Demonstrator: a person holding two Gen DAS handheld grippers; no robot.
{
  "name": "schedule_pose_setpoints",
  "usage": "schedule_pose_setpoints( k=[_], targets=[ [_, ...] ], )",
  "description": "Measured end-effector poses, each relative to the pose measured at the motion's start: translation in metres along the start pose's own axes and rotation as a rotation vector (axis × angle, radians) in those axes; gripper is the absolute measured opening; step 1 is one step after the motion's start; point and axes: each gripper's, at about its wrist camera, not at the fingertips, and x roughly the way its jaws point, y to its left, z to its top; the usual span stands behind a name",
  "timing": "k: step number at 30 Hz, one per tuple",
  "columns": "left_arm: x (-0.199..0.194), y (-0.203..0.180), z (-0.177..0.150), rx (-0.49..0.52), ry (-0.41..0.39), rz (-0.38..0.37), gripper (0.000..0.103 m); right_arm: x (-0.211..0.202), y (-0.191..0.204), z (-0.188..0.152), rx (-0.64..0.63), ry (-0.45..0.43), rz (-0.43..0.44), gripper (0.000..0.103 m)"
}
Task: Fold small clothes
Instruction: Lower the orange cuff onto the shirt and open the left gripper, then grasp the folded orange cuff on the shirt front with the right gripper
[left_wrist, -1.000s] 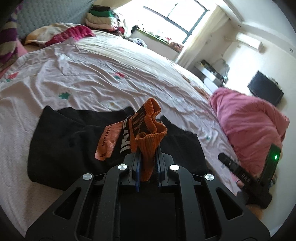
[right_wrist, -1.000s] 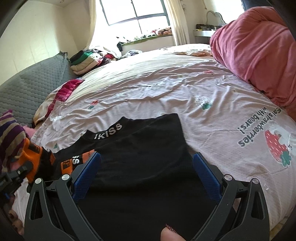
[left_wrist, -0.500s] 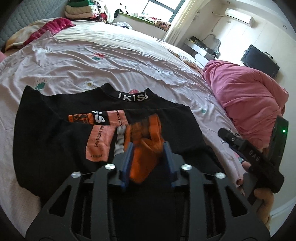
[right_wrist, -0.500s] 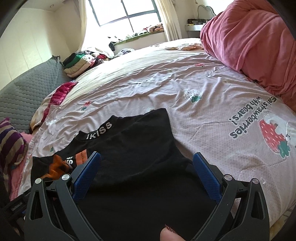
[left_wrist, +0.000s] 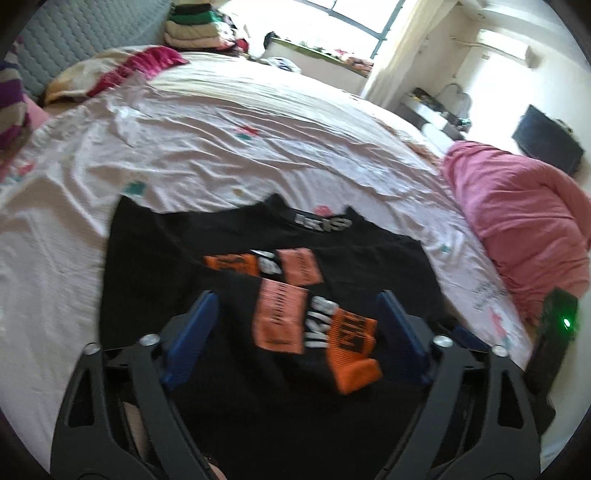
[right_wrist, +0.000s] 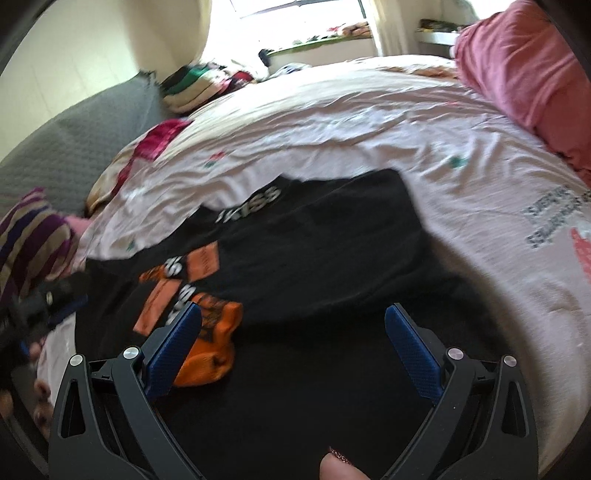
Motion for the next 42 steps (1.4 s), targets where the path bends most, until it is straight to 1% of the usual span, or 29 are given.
schedule_pose_setpoints(
  k=[2, 3, 7, 9, 11, 15, 18, 19, 21, 22, 23, 24, 25, 26, 27, 28, 32, 36, 39, 42],
  targets=[
    [-0.003, 0.008, 0.003, -0.01, -0.019, 0.046, 0.092, 0.006, 0.01, -0.003, -0.013, 0.023, 0.014, 0.098],
    [-0.004, 0.013, 0.005, -0.017, -0.027, 0.068, 0.093, 0.011, 0.017, -0.005, -0.022, 0.035, 0.025, 0.098],
    [-0.008, 0.029, 0.008, -0.05, -0.025, 0.075, 0.093, 0.021, 0.03, -0.008, -0.038, 0.048, 0.018, 0.098],
    [-0.01, 0.036, 0.009, -0.068, -0.027, 0.078, 0.093, 0.024, 0.034, -0.007, -0.035, 0.044, 0.03, 0.097],
    [-0.011, 0.04, 0.009, -0.08, -0.027, 0.078, 0.093, 0.028, 0.039, -0.005, -0.05, 0.033, 0.023, 0.086],
    [-0.015, 0.046, 0.012, -0.101, -0.037, 0.077, 0.093, 0.041, 0.044, 0.0, -0.085, 0.041, 0.008, 0.085],
    [-0.019, 0.047, 0.013, -0.091, -0.046, 0.096, 0.093, 0.053, 0.045, -0.002, -0.098, 0.064, 0.0, 0.077],
    [-0.021, 0.048, 0.013, -0.086, -0.052, 0.106, 0.093, 0.055, 0.045, -0.003, -0.101, 0.07, 0.0, 0.073],
    [-0.023, 0.049, 0.015, -0.081, -0.059, 0.123, 0.093, 0.058, 0.047, -0.005, -0.108, 0.071, -0.004, 0.067],
    [-0.024, 0.05, 0.015, -0.083, -0.063, 0.127, 0.093, 0.059, 0.048, -0.006, -0.112, 0.068, 0.005, 0.061],
    [-0.026, 0.052, 0.016, -0.087, -0.067, 0.128, 0.093, 0.059, 0.049, -0.007, -0.116, 0.068, 0.016, 0.053],
    [-0.027, 0.055, 0.017, -0.095, -0.069, 0.129, 0.093, 0.06, 0.052, -0.008, -0.124, 0.07, 0.038, 0.047],
    [-0.027, 0.056, 0.017, -0.099, -0.069, 0.128, 0.093, 0.06, 0.055, -0.008, -0.137, 0.066, 0.04, 0.04],
    [-0.028, 0.058, 0.018, -0.104, -0.071, 0.128, 0.093, 0.059, 0.058, -0.009, -0.16, 0.06, 0.039, 0.029],
    [-0.029, 0.061, 0.018, -0.113, -0.073, 0.13, 0.093, 0.058, 0.062, -0.009, -0.183, 0.057, 0.042, 0.02],
    [-0.03, 0.063, 0.019, -0.12, -0.073, 0.131, 0.093, 0.055, 0.066, -0.008, -0.206, 0.051, 0.063, 0.014],
    [-0.034, 0.07, 0.021, -0.133, -0.081, 0.139, 0.093, 0.037, 0.078, 0.004, -0.265, -0.002, 0.104, 0.013],
    [-0.04, 0.08, 0.025, -0.16, -0.1, 0.154, 0.093, 0.014, 0.088, 0.027, -0.316, -0.058, 0.156, 0.013],
    [-0.042, 0.088, 0.028, -0.188, -0.11, 0.156, 0.093, -0.003, 0.091, 0.046, -0.346, -0.098, 0.154, 0.013],
    [-0.042, 0.09, 0.029, -0.194, -0.11, 0.151, 0.093, -0.011, 0.087, 0.061, -0.352, -0.121, 0.149, 0.013]
  ],
)
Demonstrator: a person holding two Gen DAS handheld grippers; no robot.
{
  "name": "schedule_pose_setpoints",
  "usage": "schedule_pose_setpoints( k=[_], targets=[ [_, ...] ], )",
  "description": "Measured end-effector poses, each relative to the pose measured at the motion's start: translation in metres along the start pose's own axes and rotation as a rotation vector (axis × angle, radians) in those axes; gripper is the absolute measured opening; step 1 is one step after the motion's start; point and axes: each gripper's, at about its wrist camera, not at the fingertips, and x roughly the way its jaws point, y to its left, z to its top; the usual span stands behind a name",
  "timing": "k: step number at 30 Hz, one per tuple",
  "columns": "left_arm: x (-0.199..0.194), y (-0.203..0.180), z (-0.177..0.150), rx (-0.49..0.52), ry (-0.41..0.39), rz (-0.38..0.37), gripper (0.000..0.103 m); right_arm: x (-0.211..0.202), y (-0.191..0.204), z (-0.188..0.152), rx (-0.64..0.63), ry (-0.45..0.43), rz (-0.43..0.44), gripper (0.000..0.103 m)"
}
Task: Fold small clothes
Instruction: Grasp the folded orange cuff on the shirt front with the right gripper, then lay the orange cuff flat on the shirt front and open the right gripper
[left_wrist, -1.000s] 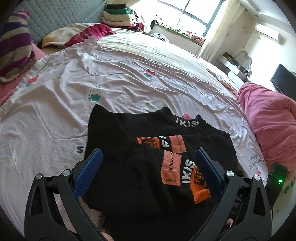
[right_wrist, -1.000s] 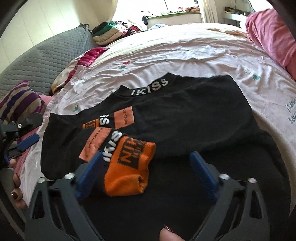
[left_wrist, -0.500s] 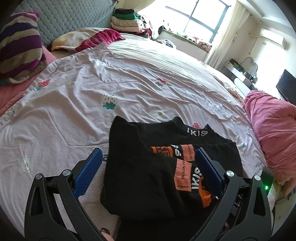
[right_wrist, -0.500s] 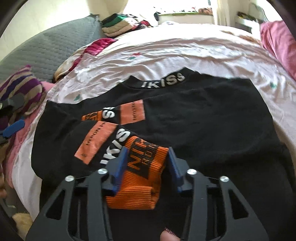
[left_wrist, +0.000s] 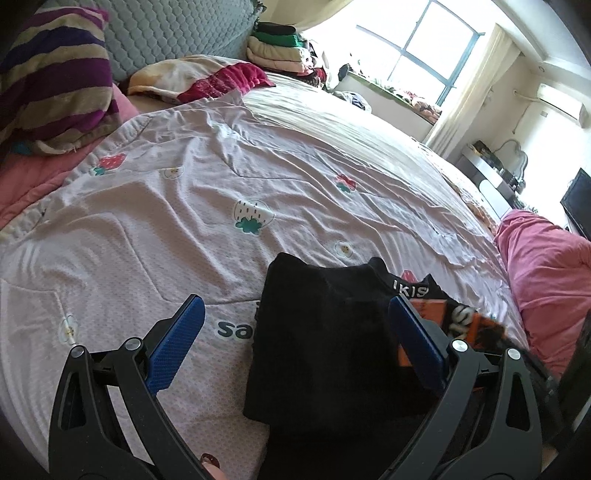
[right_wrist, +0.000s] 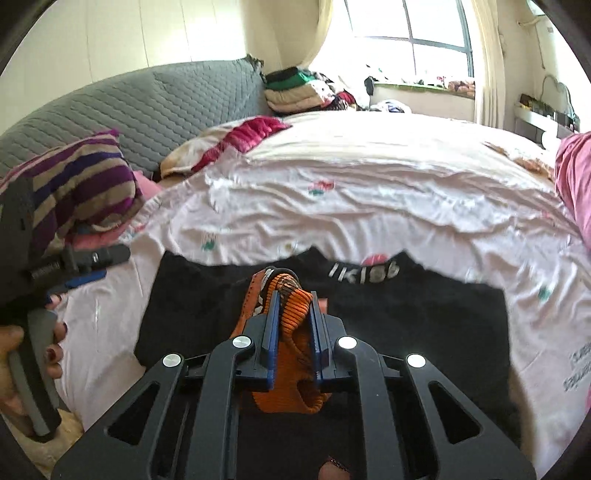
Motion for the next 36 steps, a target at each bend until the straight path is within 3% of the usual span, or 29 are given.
schedule_pose_setpoints(
  k=[12, 19, 24, 27, 36],
  targets=[
    [0.012, -0.012, -0.003, 0.052, 0.028, 0.035, 0.093, -0.015, -0.052, 0.006, 0.008, -0.05, -0.17, 0.013],
    [0.021, -0.02, -0.002, 0.071, 0.02, 0.056, 0.093, -0.012, -0.08, -0.009, 0.052, -0.038, -0.199, 0.013],
    [0.036, -0.034, -0.008, 0.098, 0.036, 0.056, 0.081, -0.007, -0.087, -0.017, 0.064, -0.025, -0.211, 0.013],
    [0.048, -0.044, -0.014, 0.125, 0.058, 0.054, 0.062, -0.004, -0.089, -0.021, 0.07, -0.016, -0.218, 0.013],
    [0.08, -0.062, -0.033, 0.182, 0.136, 0.053, 0.05, 0.002, -0.103, -0.03, 0.09, 0.013, -0.255, 0.013]
  ],
)
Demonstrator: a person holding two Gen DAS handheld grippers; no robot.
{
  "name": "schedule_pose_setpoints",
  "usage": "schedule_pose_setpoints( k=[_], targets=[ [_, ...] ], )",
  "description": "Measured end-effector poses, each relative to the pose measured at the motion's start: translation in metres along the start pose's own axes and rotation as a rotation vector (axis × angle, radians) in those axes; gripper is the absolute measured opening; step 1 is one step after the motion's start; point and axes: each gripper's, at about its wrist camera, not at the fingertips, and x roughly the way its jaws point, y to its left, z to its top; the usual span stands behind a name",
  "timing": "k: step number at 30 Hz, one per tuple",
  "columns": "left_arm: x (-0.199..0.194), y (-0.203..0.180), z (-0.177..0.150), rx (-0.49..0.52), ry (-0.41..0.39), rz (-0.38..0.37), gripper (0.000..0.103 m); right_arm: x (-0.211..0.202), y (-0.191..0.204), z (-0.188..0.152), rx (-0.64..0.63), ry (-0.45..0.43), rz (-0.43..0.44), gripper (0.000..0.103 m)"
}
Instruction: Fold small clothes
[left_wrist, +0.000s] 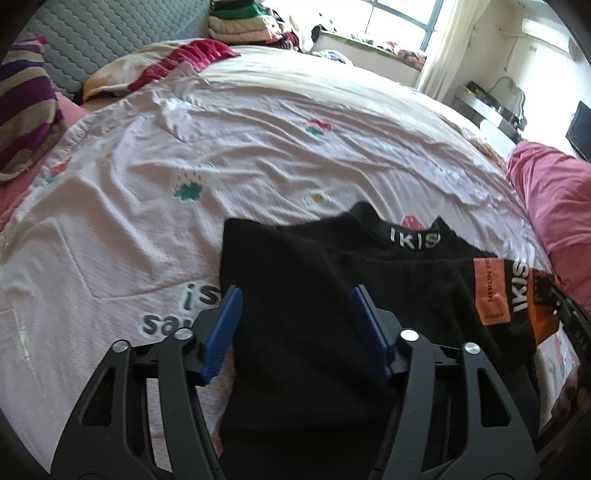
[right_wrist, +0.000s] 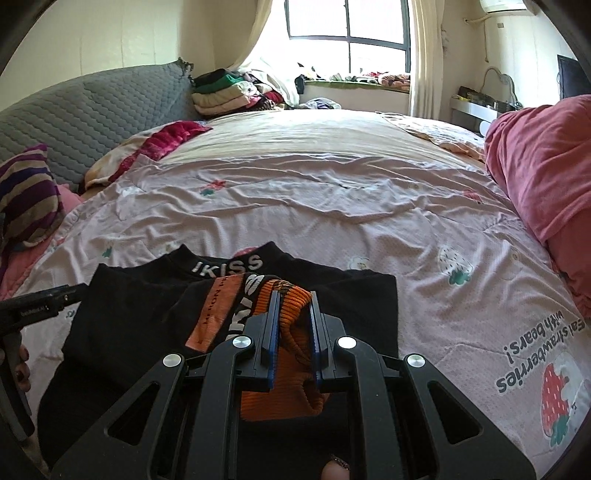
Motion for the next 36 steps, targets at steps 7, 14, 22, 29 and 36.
schedule_pose_setpoints(
  k=[7, 14, 22, 29, 36],
  targets=[
    [0.017, -0.013, -0.01, 0.043, 0.065, -0.002, 0.048, 0.006, -0.008, -0.006, 0.017, 0.017, -0.021, 0.014],
    [0.023, -0.016, -0.014, 0.061, 0.097, -0.005, 0.048, 0.01, -0.017, -0.011, 0.059, 0.035, -0.051, 0.035],
    [0.029, -0.021, -0.02, 0.092, 0.123, 0.011, 0.049, 0.024, 0.018, -0.023, -0.057, 0.113, 0.008, 0.041],
    [0.028, -0.02, -0.025, 0.102, 0.13, 0.011, 0.053, 0.034, 0.038, -0.036, -0.092, 0.191, 0.075, 0.047],
    [0.028, -0.019, -0.026, 0.092, 0.137, -0.001, 0.053, 0.046, 0.019, -0.055, -0.034, 0.256, 0.056, 0.049]
  ],
)
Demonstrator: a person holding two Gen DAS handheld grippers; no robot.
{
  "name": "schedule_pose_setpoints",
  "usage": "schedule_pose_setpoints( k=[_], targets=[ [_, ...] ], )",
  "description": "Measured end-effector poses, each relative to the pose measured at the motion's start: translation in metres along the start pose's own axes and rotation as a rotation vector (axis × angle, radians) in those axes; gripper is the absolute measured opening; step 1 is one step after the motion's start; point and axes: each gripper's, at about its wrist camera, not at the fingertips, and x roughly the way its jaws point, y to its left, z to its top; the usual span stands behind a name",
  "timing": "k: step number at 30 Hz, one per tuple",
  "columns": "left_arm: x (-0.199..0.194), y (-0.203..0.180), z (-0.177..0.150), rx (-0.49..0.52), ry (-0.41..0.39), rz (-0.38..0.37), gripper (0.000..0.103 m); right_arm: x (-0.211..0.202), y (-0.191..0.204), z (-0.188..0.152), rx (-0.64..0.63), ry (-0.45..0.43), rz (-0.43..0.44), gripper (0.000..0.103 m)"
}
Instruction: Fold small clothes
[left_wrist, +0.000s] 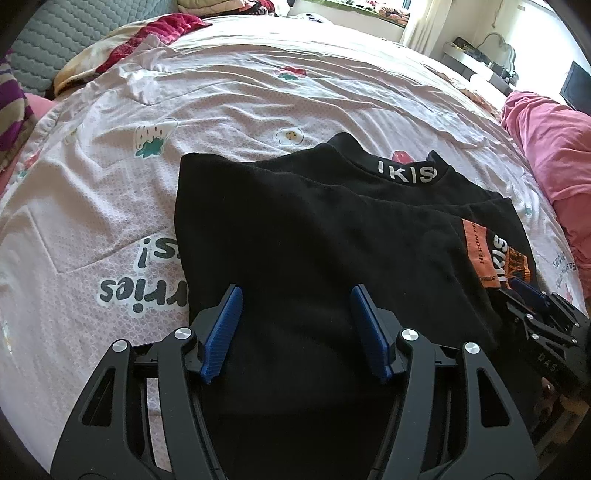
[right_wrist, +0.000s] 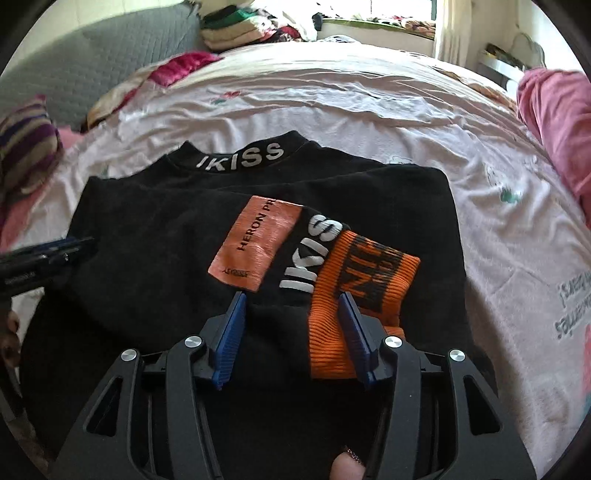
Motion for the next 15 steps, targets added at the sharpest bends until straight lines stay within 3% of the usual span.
schedule_pose_setpoints(
  k=[9, 15],
  targets=[
    [-0.001, 0.001, 0.001, -0.012, 0.001, -0.004, 0.054, -0.015, -0.002, 0.001, 0.033, -0.027, -0.015, 0.054],
    [-0.005, -0.002, 0.001, -0.016, 0.005, -0.035, 0.062, -0.03, -0.006, 0.002, 0.053, -0.067, -0.022, 0.06]
  ],
)
